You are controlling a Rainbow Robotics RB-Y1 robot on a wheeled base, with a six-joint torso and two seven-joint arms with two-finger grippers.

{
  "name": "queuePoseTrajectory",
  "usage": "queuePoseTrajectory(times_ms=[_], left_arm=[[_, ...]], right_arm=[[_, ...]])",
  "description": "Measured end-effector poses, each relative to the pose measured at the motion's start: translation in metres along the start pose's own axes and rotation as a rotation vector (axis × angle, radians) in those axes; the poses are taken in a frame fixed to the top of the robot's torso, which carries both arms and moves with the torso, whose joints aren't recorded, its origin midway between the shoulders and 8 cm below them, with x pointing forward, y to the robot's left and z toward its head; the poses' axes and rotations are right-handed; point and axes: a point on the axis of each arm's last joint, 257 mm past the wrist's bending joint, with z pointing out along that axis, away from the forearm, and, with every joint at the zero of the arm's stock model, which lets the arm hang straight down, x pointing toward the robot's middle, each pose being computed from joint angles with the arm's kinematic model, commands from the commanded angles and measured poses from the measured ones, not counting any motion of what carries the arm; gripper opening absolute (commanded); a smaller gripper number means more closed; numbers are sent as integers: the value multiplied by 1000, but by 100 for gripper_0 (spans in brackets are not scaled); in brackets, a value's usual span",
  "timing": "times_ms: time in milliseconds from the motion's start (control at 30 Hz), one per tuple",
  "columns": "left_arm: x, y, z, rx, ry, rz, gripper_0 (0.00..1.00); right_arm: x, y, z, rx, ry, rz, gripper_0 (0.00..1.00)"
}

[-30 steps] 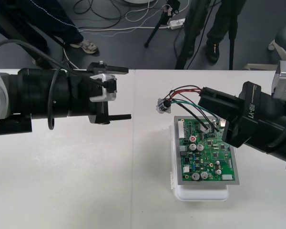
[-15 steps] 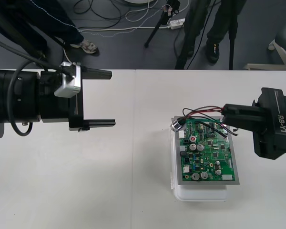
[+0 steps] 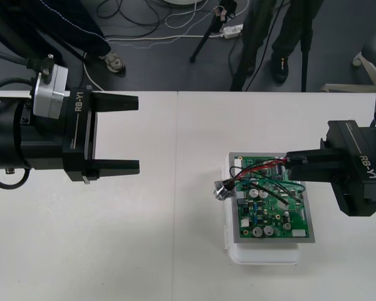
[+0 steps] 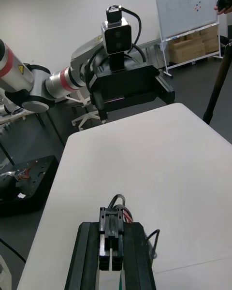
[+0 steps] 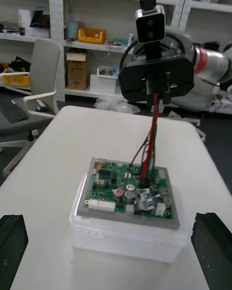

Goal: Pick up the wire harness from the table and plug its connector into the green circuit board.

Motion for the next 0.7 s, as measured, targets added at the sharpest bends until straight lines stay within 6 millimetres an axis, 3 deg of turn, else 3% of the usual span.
queuePoseTrajectory(times_ms=[300,700], left_arm=[[0,-14,19,30,-68,-130,100],[-6,-24,46,51,-139,-167,100]], right_arm=[[-11,-3,8,0,-58,13,0],[-9,-14,22,40,-90,-11,0]])
